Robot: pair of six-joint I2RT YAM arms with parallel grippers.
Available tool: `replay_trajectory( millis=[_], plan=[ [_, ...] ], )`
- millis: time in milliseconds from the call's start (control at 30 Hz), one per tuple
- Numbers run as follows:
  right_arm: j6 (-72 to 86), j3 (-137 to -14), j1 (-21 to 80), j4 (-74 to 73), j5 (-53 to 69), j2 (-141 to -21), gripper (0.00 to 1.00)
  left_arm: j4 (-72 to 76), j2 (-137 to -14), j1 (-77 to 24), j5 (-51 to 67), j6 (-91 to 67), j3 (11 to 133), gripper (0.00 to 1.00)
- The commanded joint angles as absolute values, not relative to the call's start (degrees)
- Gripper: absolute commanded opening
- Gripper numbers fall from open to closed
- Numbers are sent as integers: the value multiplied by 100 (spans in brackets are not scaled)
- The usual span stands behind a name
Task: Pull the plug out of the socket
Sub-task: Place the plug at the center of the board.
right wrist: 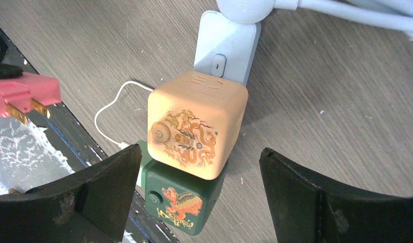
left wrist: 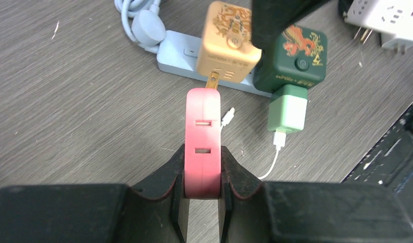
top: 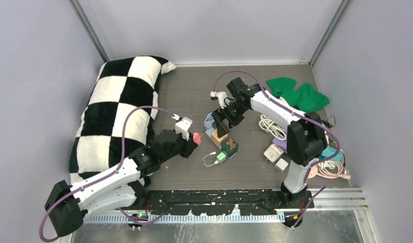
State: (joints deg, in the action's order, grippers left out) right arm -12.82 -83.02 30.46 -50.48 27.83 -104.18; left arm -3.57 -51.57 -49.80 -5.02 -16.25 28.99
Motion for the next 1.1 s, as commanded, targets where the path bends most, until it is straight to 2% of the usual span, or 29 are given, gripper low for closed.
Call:
replay_trajectory(
  millis=[0, 200, 500, 600, 733, 933, 1067],
  plan=[
    [-1830, -8445, 2797, -5514, 3369, -9855, 92, -863, -5191, -4406, 61, -2230, 3562, 0],
    [-2843, -8411, 2067, -6291, 4535, -9320, 92, -1495, -5921, -3613, 1067, -2576, 4531, 0],
    [-3500, -7295, 550, -6322, 5573, -7623, 92, -2339, -7591, -2245, 2876, -2425, 5875, 4],
    [-3254, -6546, -186, -5815, 5990, -6984, 96, -2714, -8080, -1951, 2943, -2152, 6329, 4],
    [-3115, -5861, -1004, -5467, 6675, -6471, 100, -3175, -8760, -1871, 2313, -1476, 6884, 6],
    [-3311, -6084, -1520, -5812, 6157, -6726, 100, -3252, -10501, -1380, 2443, -1089, 8139, 6],
    [-3929, -6733, -2041, -6832, 5962, -7323, 99, -3396, -11549, -1081, 2503, -1116, 9112, 7]
  ],
)
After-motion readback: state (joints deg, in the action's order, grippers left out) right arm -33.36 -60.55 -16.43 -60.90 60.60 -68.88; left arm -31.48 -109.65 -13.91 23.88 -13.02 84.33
